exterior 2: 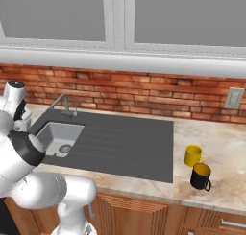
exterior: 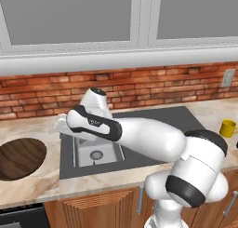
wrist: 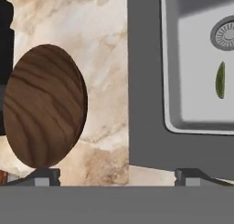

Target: Clear the mugs and bowl far away from the sink.

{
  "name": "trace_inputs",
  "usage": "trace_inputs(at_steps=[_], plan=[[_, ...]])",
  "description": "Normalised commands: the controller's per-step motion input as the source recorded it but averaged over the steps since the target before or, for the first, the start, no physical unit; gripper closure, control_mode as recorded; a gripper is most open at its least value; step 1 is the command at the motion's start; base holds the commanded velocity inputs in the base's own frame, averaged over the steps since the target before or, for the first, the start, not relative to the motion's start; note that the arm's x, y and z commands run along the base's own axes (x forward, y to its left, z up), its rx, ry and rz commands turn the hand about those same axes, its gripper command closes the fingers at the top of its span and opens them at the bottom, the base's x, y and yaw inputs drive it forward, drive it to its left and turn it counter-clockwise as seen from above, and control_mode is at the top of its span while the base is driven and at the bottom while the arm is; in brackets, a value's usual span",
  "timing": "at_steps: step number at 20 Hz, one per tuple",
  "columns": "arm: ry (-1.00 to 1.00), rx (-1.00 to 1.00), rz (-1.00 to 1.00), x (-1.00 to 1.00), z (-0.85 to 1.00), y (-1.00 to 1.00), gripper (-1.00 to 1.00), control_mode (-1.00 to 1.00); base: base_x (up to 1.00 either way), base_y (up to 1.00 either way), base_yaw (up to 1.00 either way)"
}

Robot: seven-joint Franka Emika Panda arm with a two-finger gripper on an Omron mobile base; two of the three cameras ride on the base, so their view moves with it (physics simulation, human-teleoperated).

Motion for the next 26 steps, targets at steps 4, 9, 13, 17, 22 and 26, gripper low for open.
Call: trace_inputs(at_steps=[4,9,13,17,22,26], plan=[[0.12,0.0,0.0,0.09,-0.33,0.92,-1.0,-1.0,0.0,0.0,0.0],[0.12,-0.09,0.0,0.07,-0.3,0.76,-1.0,-1.0,0.0,0.0,0.0],[0.1,-0.22,0.0,0.18,-0.19,0.47,-1.0,-1.0,0.0,0.0,0.0],[0.07,-0.21,0.0,0.2,-0.16,0.43,-1.0,-1.0,0.0,0.0,0.0],[0.02,-0.17,0.0,0.19,-0.14,0.37,-1.0,-1.0,0.0,0.0,0.0],[0.0,-0.16,0.0,0.2,-0.16,0.36,-1.0,-1.0,0.0,0.0,0.0]])
